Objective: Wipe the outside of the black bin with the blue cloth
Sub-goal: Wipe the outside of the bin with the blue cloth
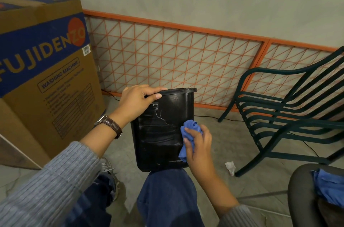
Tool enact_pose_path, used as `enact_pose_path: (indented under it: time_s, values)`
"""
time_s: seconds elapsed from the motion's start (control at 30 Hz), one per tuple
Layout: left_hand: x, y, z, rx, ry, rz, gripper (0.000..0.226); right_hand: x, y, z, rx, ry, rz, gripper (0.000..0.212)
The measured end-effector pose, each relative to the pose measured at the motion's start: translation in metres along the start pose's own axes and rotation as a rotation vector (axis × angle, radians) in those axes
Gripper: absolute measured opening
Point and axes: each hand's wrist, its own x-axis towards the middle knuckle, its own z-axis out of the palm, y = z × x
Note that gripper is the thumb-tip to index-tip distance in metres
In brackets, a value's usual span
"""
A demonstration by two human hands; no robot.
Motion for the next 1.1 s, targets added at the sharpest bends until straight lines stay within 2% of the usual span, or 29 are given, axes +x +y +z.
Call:
enact_pose_path:
  time_s: [0.1,0.17,0.3,0.37,0.47,0.53,0.6,0.73,0.8,0.87,0.93,1.0,1.1]
  values:
    - [0.001,-0.001,0.0,-0.003,-0.008,0.012,0.027,-0.019,0.016,-0.009,-0.133,-0.133,-0.222,0.034]
    - [0.001,-0.002,-0.001,-0.022,-0.013,0.002,0.027,-0.017,0.021,-0.015,-0.049,-0.153,-0.135,0.028]
    - [0.0,-0.003,0.0,-0.019,-0.018,-0.026,0.029,-0.001,0.014,-0.004,0.064,-0.006,0.084,0.026]
    - [0.0,-0.002,0.0,-0.022,-0.018,-0.027,0.029,-0.003,0.004,0.001,0.013,-0.005,0.06,0.027]
    - [0.001,-0.001,0.0,-0.023,-0.028,-0.028,0.028,-0.016,0.005,-0.004,-0.125,-0.106,-0.091,0.028]
    - [0.002,0.001,0.0,-0.027,-0.032,-0.023,0.028,-0.015,0.012,-0.013,-0.104,-0.168,-0.132,0.027]
    - [0.002,0.002,0.001,-0.016,-0.026,-0.016,0.027,-0.005,0.014,-0.02,-0.019,-0.178,-0.08,0.025]
    - [0.003,0.005,0.005,0.008,-0.007,-0.023,0.027,0.011,-0.003,-0.006,-0.003,-0.013,0.113,0.025]
    - [0.003,0.007,0.006,0.016,0.003,-0.014,0.028,0.009,-0.014,0.003,-0.124,0.017,0.045,0.032]
    - [0.003,0.007,0.006,0.022,0.002,-0.012,0.028,0.001,-0.013,0.003,-0.231,-0.076,-0.085,0.046]
    - [0.002,0.005,0.005,0.019,0.002,-0.014,0.028,-0.004,-0.006,-0.003,-0.283,-0.16,-0.184,0.049]
    - [0.002,0.003,0.004,0.02,0.006,-0.018,0.027,-0.002,-0.003,-0.007,-0.248,-0.134,-0.133,0.043]
    - [0.002,0.002,0.005,0.025,0.017,-0.03,0.027,0.005,-0.015,0.002,-0.171,0.004,0.046,0.037]
